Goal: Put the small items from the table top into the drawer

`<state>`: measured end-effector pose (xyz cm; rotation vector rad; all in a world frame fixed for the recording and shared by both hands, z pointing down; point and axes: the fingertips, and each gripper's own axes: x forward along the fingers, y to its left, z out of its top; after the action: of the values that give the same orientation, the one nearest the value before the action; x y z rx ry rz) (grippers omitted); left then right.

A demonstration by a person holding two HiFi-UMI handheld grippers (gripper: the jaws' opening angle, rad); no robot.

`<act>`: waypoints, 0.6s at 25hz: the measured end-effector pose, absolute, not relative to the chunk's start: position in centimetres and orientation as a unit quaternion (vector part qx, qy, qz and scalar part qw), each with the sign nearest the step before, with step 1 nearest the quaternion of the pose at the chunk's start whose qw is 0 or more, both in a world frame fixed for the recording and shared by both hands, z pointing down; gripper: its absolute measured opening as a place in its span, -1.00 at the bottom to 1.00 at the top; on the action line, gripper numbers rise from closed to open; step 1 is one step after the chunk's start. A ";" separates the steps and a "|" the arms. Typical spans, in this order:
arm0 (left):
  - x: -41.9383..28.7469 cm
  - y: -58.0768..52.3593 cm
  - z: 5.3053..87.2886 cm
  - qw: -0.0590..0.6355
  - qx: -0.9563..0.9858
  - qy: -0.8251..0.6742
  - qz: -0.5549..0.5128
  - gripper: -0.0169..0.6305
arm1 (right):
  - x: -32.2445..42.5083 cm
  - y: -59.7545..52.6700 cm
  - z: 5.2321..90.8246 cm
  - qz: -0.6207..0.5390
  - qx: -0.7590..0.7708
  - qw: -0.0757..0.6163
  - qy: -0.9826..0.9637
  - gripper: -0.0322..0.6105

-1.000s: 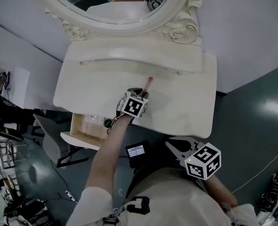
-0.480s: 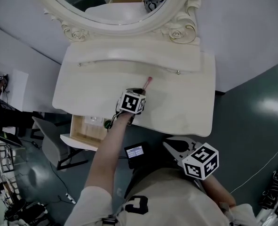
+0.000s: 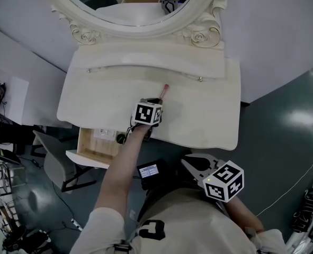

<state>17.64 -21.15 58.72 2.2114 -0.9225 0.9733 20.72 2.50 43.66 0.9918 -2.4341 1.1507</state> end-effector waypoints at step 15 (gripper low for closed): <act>11.7 -17.3 52.8 0.263 0.840 -0.376 0.291 -0.68 | 16.1 2.7 42.3 0.373 0.319 0.153 -0.858 -0.81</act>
<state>11.73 -17.33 52.83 2.2721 -1.0161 0.7859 16.14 2.66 42.26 0.9148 -2.4596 1.0697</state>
